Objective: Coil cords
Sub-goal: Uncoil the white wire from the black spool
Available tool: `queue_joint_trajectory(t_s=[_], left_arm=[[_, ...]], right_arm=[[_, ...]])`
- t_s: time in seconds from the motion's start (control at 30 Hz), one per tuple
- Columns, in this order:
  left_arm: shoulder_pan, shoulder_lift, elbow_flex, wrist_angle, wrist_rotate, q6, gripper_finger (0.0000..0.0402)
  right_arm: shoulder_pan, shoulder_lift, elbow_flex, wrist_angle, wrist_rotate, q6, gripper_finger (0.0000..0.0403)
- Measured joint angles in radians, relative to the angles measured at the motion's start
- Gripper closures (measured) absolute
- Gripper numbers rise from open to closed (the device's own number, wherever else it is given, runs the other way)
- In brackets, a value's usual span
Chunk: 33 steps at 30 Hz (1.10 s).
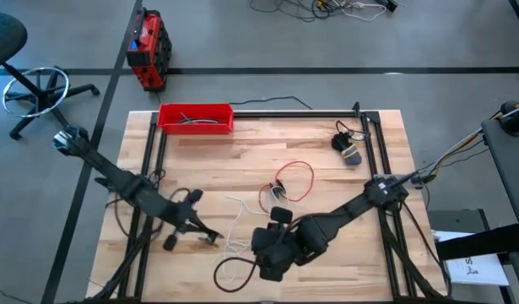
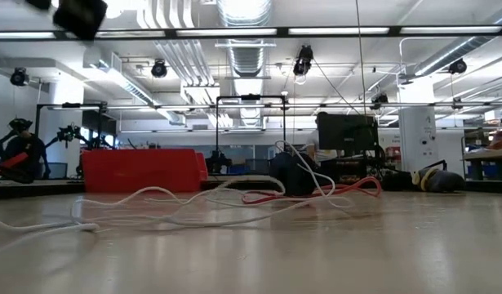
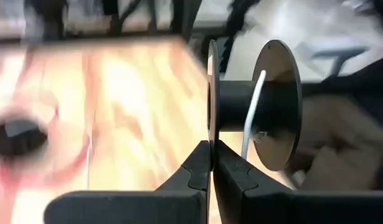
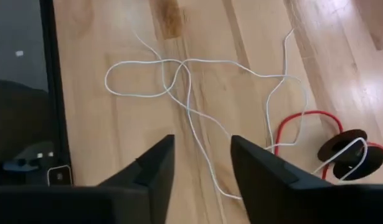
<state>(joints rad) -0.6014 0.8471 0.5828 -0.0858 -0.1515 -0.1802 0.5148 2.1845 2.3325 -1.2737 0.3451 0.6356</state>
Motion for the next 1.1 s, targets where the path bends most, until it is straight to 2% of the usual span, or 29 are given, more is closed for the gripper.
queue_joint_trajectory(t_s=[0.2, 0.3, 0.4, 0.53, 0.7, 0.83, 0.9, 0.97, 1.1], left_arm=[[0.002, 0.153, -0.159, 0.175, -0.183, -0.091, 0.0401], [0.003, 0.247, -0.194, 0.293, -0.212, -0.09, 0.0401], [0.004, 0.324, -0.181, 0.288, -0.235, -0.069, 0.0392], [0.004, 0.398, -0.116, 0.142, -0.244, -0.072, 0.0367], [0.007, 0.471, 0.027, -0.279, -0.243, -0.153, 0.0313], [0.008, 0.508, 0.152, -0.59, -0.243, -0.254, 0.0269], [0.008, 0.513, 0.199, -0.662, -0.243, -0.272, 0.0252], [0.008, 0.512, 0.231, -0.677, -0.243, -0.27, 0.0238], [0.008, 0.492, 0.281, -0.674, -0.267, -0.219, 0.0221]], right_arm=[[-0.015, -0.005, -0.021, -0.005, -0.004, -0.118, 0.0217], [-0.024, -0.006, -0.085, -0.013, -0.011, -0.166, 0.0213], [-0.03, -0.004, -0.173, -0.028, -0.048, -0.199, 0.0215], [-0.044, -0.004, -0.343, -0.031, -0.112, -0.198, 0.0219], [-0.106, -0.003, -0.535, -0.034, -0.124, -0.178, 0.022], [-0.189, -0.004, -0.627, -0.025, -0.12, -0.2, 0.022], [-0.232, -0.003, -0.641, -0.005, -0.127, -0.224, 0.022], [-0.267, -0.003, -0.622, 0.064, -0.19, -0.248, 0.0222], [-0.304, -0.003, -0.513, 0.345, -0.275, -0.319, 0.0227]])
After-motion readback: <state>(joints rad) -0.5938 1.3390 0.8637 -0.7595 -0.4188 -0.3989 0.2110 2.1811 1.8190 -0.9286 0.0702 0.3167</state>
